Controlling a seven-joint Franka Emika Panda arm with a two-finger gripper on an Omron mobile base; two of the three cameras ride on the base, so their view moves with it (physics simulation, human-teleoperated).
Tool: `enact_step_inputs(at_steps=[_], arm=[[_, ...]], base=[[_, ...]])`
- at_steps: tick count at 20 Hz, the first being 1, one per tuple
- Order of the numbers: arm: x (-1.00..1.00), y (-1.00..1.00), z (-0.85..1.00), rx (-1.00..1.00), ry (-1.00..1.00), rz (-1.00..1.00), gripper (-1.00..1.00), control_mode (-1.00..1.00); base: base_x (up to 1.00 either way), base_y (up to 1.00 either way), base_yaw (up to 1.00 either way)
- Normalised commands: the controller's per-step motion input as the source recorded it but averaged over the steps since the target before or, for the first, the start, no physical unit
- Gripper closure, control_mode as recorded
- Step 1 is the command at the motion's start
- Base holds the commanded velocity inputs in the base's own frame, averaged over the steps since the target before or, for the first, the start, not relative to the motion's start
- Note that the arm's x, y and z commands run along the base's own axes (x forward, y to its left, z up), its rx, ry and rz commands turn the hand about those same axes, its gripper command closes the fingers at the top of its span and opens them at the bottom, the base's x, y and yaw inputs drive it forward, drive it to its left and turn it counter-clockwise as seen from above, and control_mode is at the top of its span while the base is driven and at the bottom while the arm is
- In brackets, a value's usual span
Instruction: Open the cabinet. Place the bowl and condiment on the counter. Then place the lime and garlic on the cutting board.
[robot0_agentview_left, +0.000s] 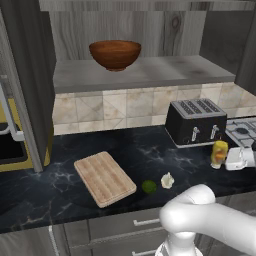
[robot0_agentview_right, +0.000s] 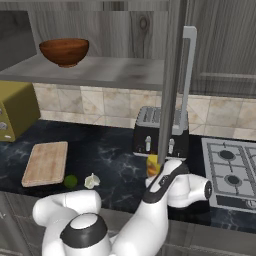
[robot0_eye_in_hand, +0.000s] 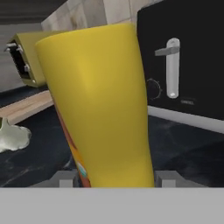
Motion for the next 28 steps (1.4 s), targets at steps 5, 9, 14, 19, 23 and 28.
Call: enact_step_inputs(at_steps=[5, 9, 14, 19, 23, 28], arm=[[0.0, 0.0, -0.18, 0.0, 0.0, 0.04, 1.0, -1.0], [0.0, -0.01, -0.17, 0.0, 0.0, 0.04, 1.0, -1.0], [0.0, 0.0, -0.17, 0.0, 0.0, 0.04, 1.0, -1.0], [0.0, -0.01, -0.17, 0.0, 0.0, 0.04, 1.0, -1.0], [0.0, -0.02, -0.17, 0.0, 0.0, 0.04, 1.0, -1.0], [0.0, -0.02, -0.15, 0.0, 0.0, 0.04, 1.0, -1.0]], base=[[0.0, 0.0, 0.0], [0.0, 0.0, 0.0], [0.0, 0.0, 0.0], [0.0, 0.0, 0.0], [0.0, 0.0, 0.0], [0.0, 0.0, 0.0]])
